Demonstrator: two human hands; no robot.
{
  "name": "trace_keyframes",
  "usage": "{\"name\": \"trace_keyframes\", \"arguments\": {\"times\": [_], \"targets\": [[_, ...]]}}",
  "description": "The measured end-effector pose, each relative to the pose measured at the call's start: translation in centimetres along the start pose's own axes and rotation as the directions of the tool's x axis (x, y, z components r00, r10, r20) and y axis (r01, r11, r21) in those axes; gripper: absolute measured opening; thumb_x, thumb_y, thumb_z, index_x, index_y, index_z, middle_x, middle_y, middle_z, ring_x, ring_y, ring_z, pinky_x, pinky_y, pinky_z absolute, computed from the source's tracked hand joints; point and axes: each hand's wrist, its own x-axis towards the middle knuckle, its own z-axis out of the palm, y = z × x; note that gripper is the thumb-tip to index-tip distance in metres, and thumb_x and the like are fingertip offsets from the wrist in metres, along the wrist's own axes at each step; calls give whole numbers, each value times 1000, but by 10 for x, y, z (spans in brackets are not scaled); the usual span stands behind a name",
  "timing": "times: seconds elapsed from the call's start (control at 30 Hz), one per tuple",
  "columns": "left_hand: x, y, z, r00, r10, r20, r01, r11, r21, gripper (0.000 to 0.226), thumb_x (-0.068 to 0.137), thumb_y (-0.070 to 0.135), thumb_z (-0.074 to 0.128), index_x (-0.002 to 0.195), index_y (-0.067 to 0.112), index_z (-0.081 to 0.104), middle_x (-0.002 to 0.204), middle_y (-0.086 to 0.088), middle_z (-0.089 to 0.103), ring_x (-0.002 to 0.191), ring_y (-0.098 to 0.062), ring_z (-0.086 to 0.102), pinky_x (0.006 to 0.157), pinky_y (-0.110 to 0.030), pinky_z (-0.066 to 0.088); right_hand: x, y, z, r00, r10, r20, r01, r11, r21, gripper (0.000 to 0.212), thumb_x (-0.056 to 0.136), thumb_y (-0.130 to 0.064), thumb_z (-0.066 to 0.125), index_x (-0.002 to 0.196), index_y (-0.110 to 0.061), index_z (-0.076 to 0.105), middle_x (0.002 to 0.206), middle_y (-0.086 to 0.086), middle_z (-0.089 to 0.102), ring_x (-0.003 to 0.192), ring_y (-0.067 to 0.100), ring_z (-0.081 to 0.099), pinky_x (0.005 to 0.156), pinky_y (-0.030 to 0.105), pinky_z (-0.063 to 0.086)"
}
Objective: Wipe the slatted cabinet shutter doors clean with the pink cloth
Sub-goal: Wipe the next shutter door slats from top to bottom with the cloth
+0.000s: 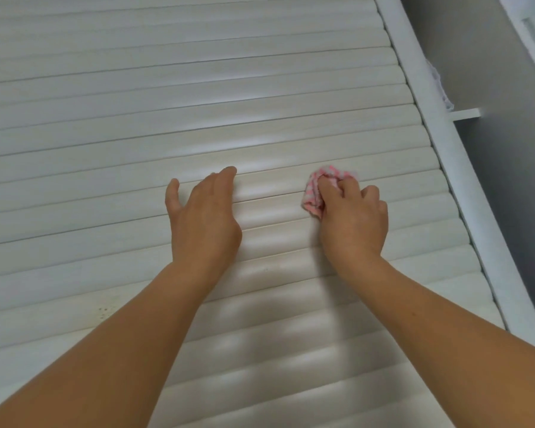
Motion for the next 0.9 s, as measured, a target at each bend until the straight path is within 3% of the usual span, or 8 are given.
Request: {"name": "trace_keyframes", "arguments": {"times": [0.17,0.27,0.37,0.47,0.57,0.67,0.77,0.9], "targets": [[-17,-36,-18,1000,-17,2,17,1000,21,77,68,-15,36,138,18,34,132,1,49,125,-15,41,112,-37,-7,-21,-53,2,990,-133,53,131,991,40,42,91,-14,48,132,-23,49,129,8,48,105,33,43,87,39,30],[-29,-59,-26,999,-35,22,34,998,43,76,67,-14,38,137,18,36,131,0,51,123,-16,43,113,-38,-5,-31,-83,6,974,-225,-7,224,971,87,42,65,-11,77,105,-19,69,100,10,65,80,34,55,74,37,42],[-40,-71,-27,999,-43,32,42,999,32,71,69,-11,34,135,16,40,129,-1,53,121,-18,46,113,-40,-3,-39,-97,9,955,-295,-17,295,951,92,45,50,-14,86,92,-23,72,88,4,67,68,31,56,65,34,46],[-50,-69,-21,999,-34,32,34,999,-13,73,63,1,22,132,14,45,125,-2,57,117,-20,50,112,-41,0,-54,-94,10,922,-382,-57,386,917,102,38,59,-15,78,95,-25,73,89,1,67,67,30,56,65,35,47],[-59,-58,-9,999,-2,50,5,998,-62,73,61,3,24,130,14,47,123,-3,57,116,-21,52,111,-44,2,-65,-80,8,910,-412,-47,414,907,72,38,72,-22,44,96,-28,72,90,-2,67,67,28,55,64,32,45],[-68,-47,2,997,59,39,-55,994,-94,71,61,-3,28,127,11,50,119,-6,60,114,-24,55,110,-49,7,-65,-57,2,934,-358,-5,357,931,70,34,78,-20,49,104,-29,70,102,-1,67,72,30,53,67,33,40],[-74,-42,6,994,83,73,-75,992,-105,71,65,-11,31,130,12,48,125,-5,57,122,-22,49,112,-46,2,-59,-21,-4,974,-209,89,210,978,-4,32,96,-24,47,125,-33,56,128,-2,54,95,32,46,78,34,31],[-77,-43,6,990,122,70,-114,988,-102,71,62,-9,25,125,9,51,122,-9,60,120,-24,52,110,-50,8,-54,31,-11,987,157,46,-154,986,-69,30,97,-26,43,125,-32,55,141,1,45,109,34,42,88,36,29]]}}
